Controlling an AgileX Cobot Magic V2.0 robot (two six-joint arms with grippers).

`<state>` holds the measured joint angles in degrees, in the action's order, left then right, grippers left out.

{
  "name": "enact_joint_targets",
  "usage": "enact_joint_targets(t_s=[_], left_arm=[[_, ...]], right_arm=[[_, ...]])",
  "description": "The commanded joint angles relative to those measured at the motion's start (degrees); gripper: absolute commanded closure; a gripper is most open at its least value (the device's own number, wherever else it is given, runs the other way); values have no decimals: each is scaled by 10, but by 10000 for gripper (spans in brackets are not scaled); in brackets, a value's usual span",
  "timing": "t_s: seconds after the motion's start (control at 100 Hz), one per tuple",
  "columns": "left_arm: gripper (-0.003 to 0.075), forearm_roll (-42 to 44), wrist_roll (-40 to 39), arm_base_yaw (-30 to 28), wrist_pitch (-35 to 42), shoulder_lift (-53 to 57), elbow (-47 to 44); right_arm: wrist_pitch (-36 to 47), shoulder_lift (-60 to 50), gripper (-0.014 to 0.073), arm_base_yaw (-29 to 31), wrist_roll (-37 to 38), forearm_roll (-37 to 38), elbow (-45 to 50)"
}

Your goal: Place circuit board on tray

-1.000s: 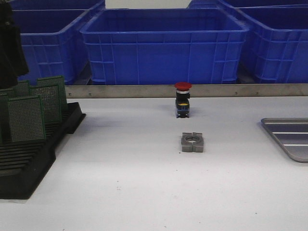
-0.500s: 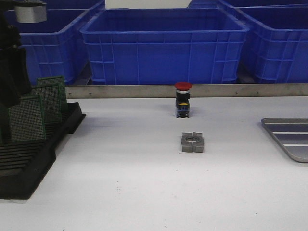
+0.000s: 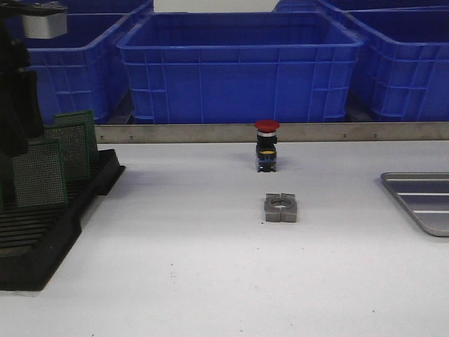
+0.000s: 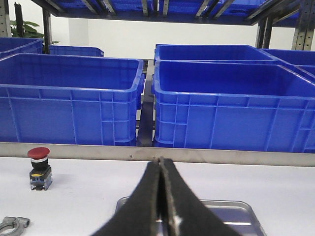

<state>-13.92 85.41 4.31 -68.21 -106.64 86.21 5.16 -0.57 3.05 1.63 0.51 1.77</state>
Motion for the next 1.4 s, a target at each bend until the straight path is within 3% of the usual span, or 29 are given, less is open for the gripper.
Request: enact_joint_targets(t_s=[0.0,0.53,0.67,0.8,1.39], left_arm=[[326,-14,1,3,3,20,17],[344,-24,1,3,-27,-21,17],[493,-24,1,3,-28,-21,17],[739,-22,1,3,-28,-21,17],[737,-59,-13,3,-48,29,56]], right_arm=[[45,-10,663,-1,-6,-1,2],[45,-10,663,-1,-6,-1,2],[45,-10,663,-1,-6,-1,2],[45,-10,663,-1,-6,-1,2],[45,-10,663,-1,-6,-1,2]])
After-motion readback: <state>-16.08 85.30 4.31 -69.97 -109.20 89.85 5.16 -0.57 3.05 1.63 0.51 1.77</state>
